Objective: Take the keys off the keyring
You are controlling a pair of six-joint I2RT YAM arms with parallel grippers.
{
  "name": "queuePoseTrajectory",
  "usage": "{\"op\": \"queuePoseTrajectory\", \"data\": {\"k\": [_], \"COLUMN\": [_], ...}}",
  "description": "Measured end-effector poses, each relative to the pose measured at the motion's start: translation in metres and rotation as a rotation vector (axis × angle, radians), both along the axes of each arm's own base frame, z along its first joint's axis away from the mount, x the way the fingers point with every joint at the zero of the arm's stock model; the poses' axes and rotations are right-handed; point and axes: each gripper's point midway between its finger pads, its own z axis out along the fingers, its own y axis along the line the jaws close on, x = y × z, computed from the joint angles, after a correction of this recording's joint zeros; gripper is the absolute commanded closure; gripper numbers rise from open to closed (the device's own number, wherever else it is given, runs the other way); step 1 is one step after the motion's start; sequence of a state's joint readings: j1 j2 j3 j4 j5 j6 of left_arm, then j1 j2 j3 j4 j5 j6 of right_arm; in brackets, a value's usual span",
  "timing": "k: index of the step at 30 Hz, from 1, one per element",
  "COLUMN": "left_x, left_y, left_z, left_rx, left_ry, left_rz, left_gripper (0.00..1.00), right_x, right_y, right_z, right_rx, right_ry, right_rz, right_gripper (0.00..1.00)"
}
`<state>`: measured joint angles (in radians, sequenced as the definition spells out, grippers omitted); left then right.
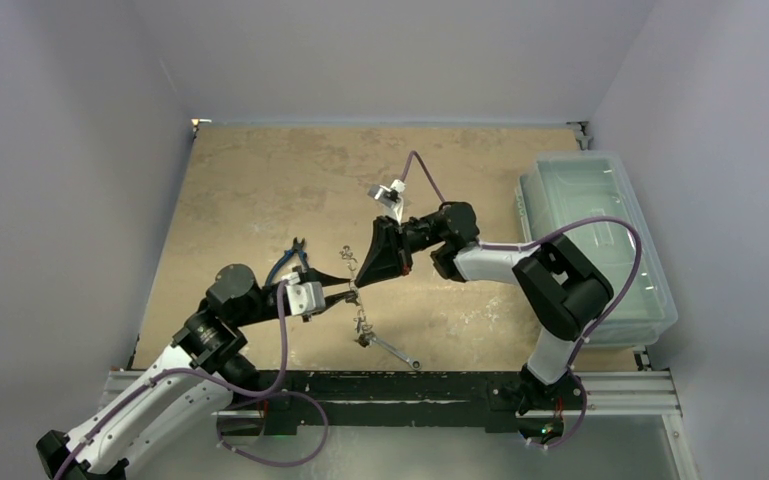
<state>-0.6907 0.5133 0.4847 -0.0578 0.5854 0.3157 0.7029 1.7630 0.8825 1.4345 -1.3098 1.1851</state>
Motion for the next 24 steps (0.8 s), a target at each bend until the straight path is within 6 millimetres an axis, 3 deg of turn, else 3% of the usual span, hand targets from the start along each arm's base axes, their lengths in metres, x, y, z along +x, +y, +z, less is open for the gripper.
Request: {"op": "queuePoseTrajectory", "data": {"k": [7,16,24], "left_x": [0.0002,0.0006,0.0017], "left_y": [-0.0011,-0.0022,-0.0036], "left_z": [-0.0006,-0.0031,-0.0021], "left_rx": [-0.009,-0.002,-0.005], "left_ry": [0.017,0.025,0.021], "left_rz": [0.003,0.000,-0.002], "left_gripper": [0.81,0.73,0.84], "right_x": [0.0019,-0.0009,-0.0019], "right_y": [-0.0006,-0.0042,-0.0061], "right_z": [0.0007,0.0065,0.0081], "right_rx": [0.002,-0.003,-0.027], "right_ry": [-0.001,0.033,0.080], "right_rz": [-0.010,0.003,0.011], "right_gripper": [1.00,1.00,1.00]}}
